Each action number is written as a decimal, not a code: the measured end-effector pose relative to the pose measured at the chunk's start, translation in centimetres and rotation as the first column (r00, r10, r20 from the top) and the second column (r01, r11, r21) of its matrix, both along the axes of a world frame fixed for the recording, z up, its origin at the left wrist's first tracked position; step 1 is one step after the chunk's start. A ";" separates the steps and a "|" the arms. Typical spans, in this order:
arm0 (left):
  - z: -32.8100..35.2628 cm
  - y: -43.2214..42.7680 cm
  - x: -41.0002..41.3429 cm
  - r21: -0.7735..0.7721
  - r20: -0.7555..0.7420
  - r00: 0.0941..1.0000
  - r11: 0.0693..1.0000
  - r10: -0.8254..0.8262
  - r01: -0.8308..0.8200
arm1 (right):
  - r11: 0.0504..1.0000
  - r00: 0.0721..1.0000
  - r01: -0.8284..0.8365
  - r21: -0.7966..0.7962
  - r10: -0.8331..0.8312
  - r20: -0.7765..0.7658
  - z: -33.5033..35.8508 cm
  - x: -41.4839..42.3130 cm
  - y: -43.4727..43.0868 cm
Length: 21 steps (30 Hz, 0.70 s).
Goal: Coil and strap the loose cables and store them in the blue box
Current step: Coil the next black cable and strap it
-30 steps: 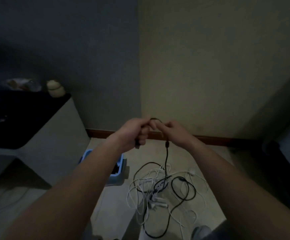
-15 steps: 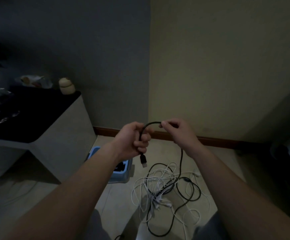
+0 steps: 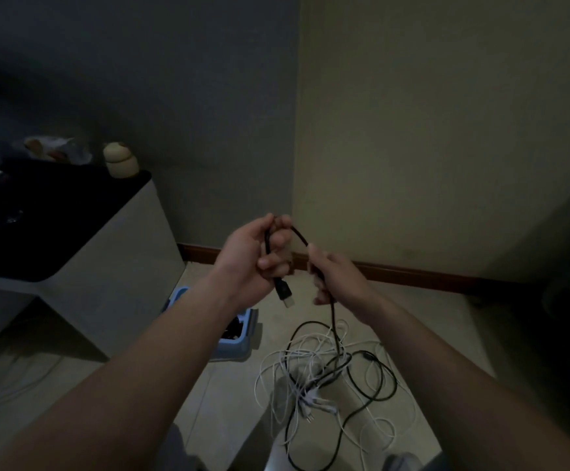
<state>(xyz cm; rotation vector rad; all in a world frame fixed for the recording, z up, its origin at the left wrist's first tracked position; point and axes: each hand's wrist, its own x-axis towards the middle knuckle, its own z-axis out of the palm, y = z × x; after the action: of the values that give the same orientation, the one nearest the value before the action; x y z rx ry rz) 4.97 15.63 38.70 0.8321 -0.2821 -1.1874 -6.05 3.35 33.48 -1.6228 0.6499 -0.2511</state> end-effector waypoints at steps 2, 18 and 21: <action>0.1 0.3 1.2 0.010 -0.028 0.994 0.995 0.103 -0.102 | 0.995 0.998 -0.046 0.084 0.049 -0.026 -0.3 0.2 0.4; -2.0 0.9 4.3 0.131 0.220 0.953 0.961 0.211 -0.243 | 0.855 0.944 -0.309 -0.418 0.223 -0.242 -1.1 1.2 2.0; -2.8 0.8 4.3 0.151 0.397 0.905 0.962 0.150 -0.226 | 0.830 0.934 -0.345 -0.438 0.259 -0.246 -0.6 1.2 2.5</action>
<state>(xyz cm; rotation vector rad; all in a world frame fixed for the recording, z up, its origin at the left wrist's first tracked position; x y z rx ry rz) 9.29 16.41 35.94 1.2390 -0.3986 -0.8713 -4.88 5.83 32.91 -2.2186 0.4688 -0.0273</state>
